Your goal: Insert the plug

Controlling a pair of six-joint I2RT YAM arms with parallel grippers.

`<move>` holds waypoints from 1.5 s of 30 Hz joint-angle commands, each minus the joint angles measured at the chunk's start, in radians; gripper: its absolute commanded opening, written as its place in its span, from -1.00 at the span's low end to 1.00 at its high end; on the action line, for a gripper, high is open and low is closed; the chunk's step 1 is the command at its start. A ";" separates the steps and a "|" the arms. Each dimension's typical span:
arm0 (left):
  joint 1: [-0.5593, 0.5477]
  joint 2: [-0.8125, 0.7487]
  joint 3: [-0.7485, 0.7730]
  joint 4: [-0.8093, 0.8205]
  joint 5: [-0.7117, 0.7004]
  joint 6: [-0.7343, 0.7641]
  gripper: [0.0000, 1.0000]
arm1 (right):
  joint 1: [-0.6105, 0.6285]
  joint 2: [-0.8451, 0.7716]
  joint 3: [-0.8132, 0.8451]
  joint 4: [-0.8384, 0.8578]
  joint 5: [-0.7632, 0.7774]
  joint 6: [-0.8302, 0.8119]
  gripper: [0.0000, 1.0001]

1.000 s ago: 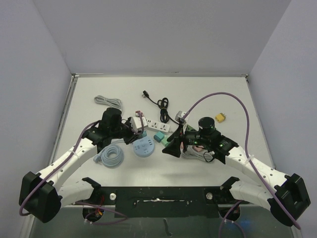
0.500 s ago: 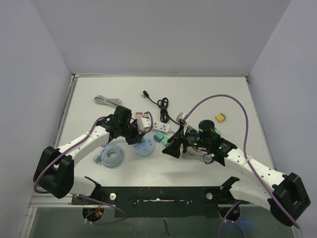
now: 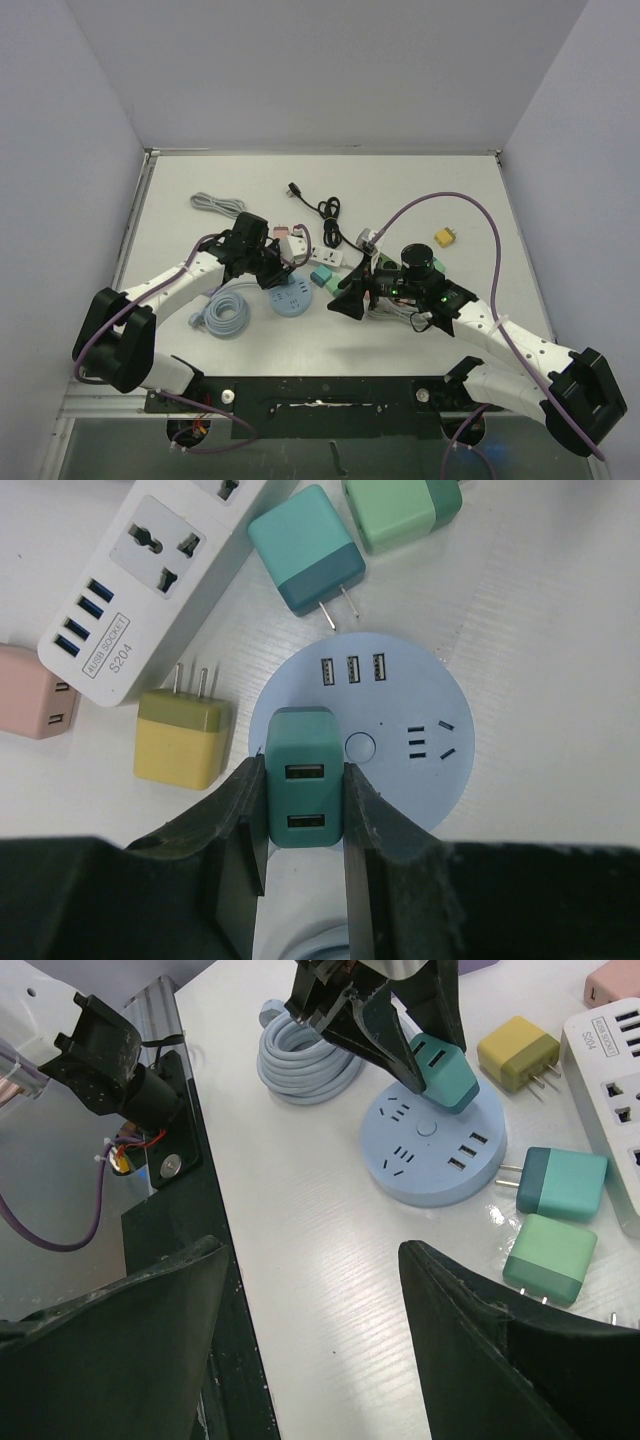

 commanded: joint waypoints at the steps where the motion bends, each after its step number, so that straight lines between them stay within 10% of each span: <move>1: 0.004 0.012 0.011 0.018 -0.029 0.022 -0.92 | -0.008 -0.014 -0.002 0.072 0.005 0.004 0.40; 45: 0.000 0.091 0.146 -0.195 -0.035 -0.041 -0.94 | -0.008 -0.025 -0.022 0.073 0.028 0.013 0.40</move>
